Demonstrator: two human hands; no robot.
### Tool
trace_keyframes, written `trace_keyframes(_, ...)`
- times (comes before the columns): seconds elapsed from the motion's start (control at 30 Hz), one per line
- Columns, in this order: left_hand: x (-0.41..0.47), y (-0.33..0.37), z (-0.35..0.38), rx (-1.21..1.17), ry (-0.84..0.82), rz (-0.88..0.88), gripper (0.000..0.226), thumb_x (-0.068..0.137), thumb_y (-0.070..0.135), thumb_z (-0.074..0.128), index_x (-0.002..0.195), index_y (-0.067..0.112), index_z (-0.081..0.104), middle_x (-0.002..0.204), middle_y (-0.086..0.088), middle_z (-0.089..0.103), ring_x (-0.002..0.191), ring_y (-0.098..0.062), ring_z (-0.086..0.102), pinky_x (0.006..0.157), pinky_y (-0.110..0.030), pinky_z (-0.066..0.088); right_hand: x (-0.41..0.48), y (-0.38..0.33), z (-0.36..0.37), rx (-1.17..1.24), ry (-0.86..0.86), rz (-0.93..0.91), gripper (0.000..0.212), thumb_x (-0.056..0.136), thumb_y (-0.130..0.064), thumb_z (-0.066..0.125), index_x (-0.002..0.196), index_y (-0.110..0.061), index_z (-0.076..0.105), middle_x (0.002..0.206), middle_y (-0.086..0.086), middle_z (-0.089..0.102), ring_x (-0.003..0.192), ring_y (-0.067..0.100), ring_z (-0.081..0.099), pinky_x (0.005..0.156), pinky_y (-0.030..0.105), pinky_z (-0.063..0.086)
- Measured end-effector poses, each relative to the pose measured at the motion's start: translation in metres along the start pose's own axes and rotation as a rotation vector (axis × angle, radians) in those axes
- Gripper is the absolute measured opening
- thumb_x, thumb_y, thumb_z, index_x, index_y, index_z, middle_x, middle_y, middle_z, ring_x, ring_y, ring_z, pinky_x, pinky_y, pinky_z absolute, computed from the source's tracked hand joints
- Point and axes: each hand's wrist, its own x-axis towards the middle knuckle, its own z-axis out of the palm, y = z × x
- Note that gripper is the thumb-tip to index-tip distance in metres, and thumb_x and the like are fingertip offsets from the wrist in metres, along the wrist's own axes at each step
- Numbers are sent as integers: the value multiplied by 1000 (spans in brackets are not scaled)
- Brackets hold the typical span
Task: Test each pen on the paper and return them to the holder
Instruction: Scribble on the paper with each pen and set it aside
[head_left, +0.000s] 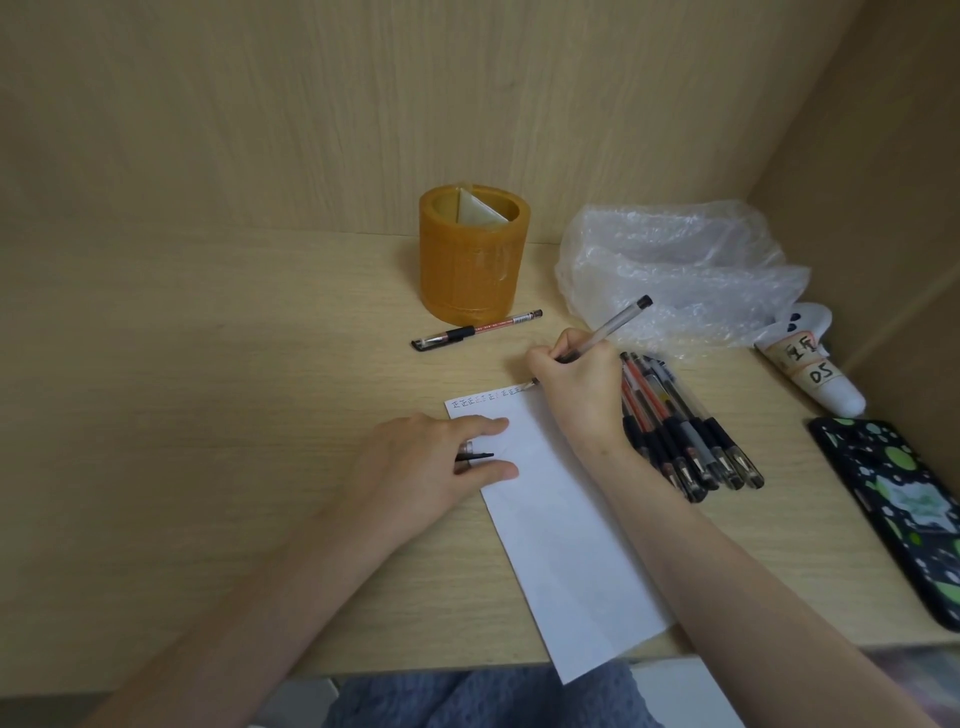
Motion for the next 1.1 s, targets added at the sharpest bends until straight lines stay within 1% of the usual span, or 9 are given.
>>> trace_keyframes(0.13, 1, 0, 1, 13, 1, 5, 50, 75, 67, 52, 122, 49, 51, 60, 18, 46, 70, 1, 48, 67, -18, 39, 0, 0, 0, -7, 1, -11, 25, 79, -4, 60, 56, -4, 49, 51, 1, 43, 49, 7, 39, 51, 19, 35)
trace_keyframes(0.3, 1, 1, -1, -4, -4, 9, 50, 75, 65, 54, 122, 48, 51, 64, 18, 49, 74, 2, 49, 71, -18, 41, 1, -6, -4, 119, 18, 78, 29, 79, -1, 59, 53, -8, 46, 45, -7, 44, 43, 1, 40, 51, 16, 35)
trace_keyframes(0.4, 1, -1, -1, -26, -8, 10, 50, 75, 63, 56, 121, 47, 52, 78, 16, 61, 82, 3, 54, 72, -16, 39, 7, -19, -13, 272, -4, 105, 40, 85, -5, 63, 51, -15, 45, 38, -9, 43, 37, 6, 39, 47, 19, 35)
trace_keyframes(0.5, 2, -3, 0, -76, -31, -14, 47, 74, 60, 60, 119, 48, 53, 98, 13, 66, 87, 5, 57, 71, -13, 38, 10, -35, -19, 335, -93, 63, 36, 85, -19, 71, 59, -14, 47, 41, -2, 44, 36, 10, 39, 40, 18, 33)
trace_keyframes(0.63, 3, -6, -4, -154, -60, -50, 39, 76, 49, 66, 114, 46, 55, 74, 18, 51, 70, 10, 52, 65, -10, 36, 5, -44, -25, 366, -195, 70, 28, 84, -23, 71, 69, -7, 53, 45, -3, 49, 40, 11, 43, 41, 20, 36)
trace_keyframes(0.8, 3, -13, -11, -405, 13, -110, 38, 80, 29, 64, 110, 41, 43, 63, 10, 48, 54, 3, 48, 54, -16, 32, -8, -40, -25, 517, -302, 308, 31, 94, -30, 57, 80, -4, 67, 52, 2, 50, 46, 14, 46, 41, 20, 33)
trace_keyframes(0.93, 4, -14, -16, -633, -30, -75, 43, 87, 11, 52, 118, 36, 35, 56, 13, 41, 50, -1, 34, 52, -13, 30, -22, -39, -24, 537, -332, 273, 25, 95, -19, 56, 83, 1, 63, 53, 6, 51, 44, 15, 47, 38, 20, 32)
trace_keyframes(1.03, 1, -12, -17, -672, -68, -30, 48, 84, 18, 52, 122, 38, 29, 59, 14, 42, 53, 0, 35, 54, -12, 31, -27, -43, -21, 488, -331, 224, 23, 93, -15, 59, 78, 2, 62, 53, 10, 56, 40, 16, 47, 36, 20, 31)
trace_keyframes(1.1, 0, -11, -17, -668, -97, -6, 49, 87, 16, 51, 123, 40, 27, 61, 14, 42, 54, 0, 36, 56, -11, 32, -28, -46, -20, 441, -329, 208, 26, 92, -17, 60, 69, -6, 61, 50, 7, 56, 42, 19, 44, 36, 19, 30)
